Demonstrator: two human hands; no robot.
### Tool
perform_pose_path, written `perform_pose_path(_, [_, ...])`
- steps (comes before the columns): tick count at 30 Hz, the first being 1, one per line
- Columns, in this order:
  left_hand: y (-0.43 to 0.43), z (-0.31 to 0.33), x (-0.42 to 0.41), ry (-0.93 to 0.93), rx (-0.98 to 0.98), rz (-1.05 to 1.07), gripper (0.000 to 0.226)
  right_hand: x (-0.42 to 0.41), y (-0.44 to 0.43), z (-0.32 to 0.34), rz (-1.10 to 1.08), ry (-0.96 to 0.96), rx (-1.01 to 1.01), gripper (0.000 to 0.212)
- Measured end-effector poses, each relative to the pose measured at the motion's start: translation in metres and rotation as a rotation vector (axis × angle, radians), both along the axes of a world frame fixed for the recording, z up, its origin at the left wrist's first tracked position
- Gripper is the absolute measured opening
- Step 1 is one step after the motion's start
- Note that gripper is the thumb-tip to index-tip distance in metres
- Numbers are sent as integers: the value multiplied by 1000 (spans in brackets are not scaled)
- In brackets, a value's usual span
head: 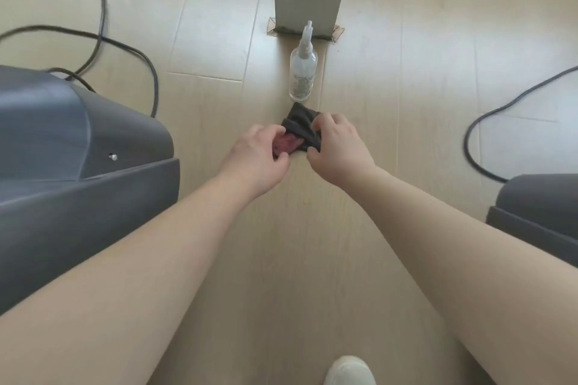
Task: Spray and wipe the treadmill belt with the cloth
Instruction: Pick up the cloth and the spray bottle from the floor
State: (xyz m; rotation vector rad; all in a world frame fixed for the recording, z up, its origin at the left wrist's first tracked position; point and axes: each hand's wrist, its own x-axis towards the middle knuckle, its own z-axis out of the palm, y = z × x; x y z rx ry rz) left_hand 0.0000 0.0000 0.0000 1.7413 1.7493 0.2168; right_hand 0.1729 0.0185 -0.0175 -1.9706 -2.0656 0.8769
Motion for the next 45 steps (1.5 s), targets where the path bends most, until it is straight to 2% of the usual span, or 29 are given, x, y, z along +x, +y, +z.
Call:
perform_pose_path(3, [1,-22,-3,2,-58,-20,49,-7,12,-35,119,-98,-151,17])
perform_pose_path(7, [8,-39,-18,42,-146,-58,51,-17,36,-68,169,-168,-360,35])
perform_pose_path(9, [10,-40,-27,76,-169,-71,51,-18,46,-76,169,-203,-363,49])
perform_pose_path(11, [10,-40,-31,99,-197,-81,51,-21,53,-74,160,-222,-312,54])
perform_pose_path(13, [8,-42,-31,80,-217,-58,51,-24,55,-64,98,-135,-256,50])
perform_pose_path(15, [4,-42,-26,50,-204,-15,54,-26,51,-46,-41,72,-219,40])
perform_pose_path(17, [3,-40,-17,36,-181,2,64,-27,47,-29,-138,260,-244,35])
perform_pose_path(20, [12,-37,-4,9,-127,35,82,-26,46,-11,-149,472,-310,32])
perform_pose_path(21, [17,-36,0,-10,-109,61,79,-26,45,-5,-143,541,-322,31])
perform_pose_path(22, [23,-36,4,-39,-86,89,67,-25,47,0,-141,606,-323,30])
perform_pose_path(24, [32,-30,7,-54,-57,156,20,-25,50,8,-175,675,-309,26])
perform_pose_path(25, [34,-26,8,-56,-54,182,12,-25,52,12,-211,664,-279,23])
perform_pose_path(28, [35,-17,5,-99,-28,256,19,-27,64,14,-379,535,-103,18])
perform_pose_path(29, [34,-14,2,-117,-24,276,17,-28,69,15,-438,513,-55,28])
perform_pose_path(32, [34,-6,-6,-166,-23,319,11,-32,92,18,-536,469,-48,78])
perform_pose_path(34, [37,-2,-13,-206,-19,344,29,-35,108,20,-517,486,-61,95])
perform_pose_path(35, [39,1,-16,-229,-12,358,38,-37,116,19,-487,493,-55,96])
perform_pose_path(37, [41,6,-20,-257,-3,367,48,-40,126,16,-428,468,-39,81])
perform_pose_path(41, [36,14,-24,-299,25,375,50,-43,129,17,-452,459,84,29])
perform_pose_path(45, [16,29,-22,-308,1,459,48,-35,95,25,-366,321,74,22])
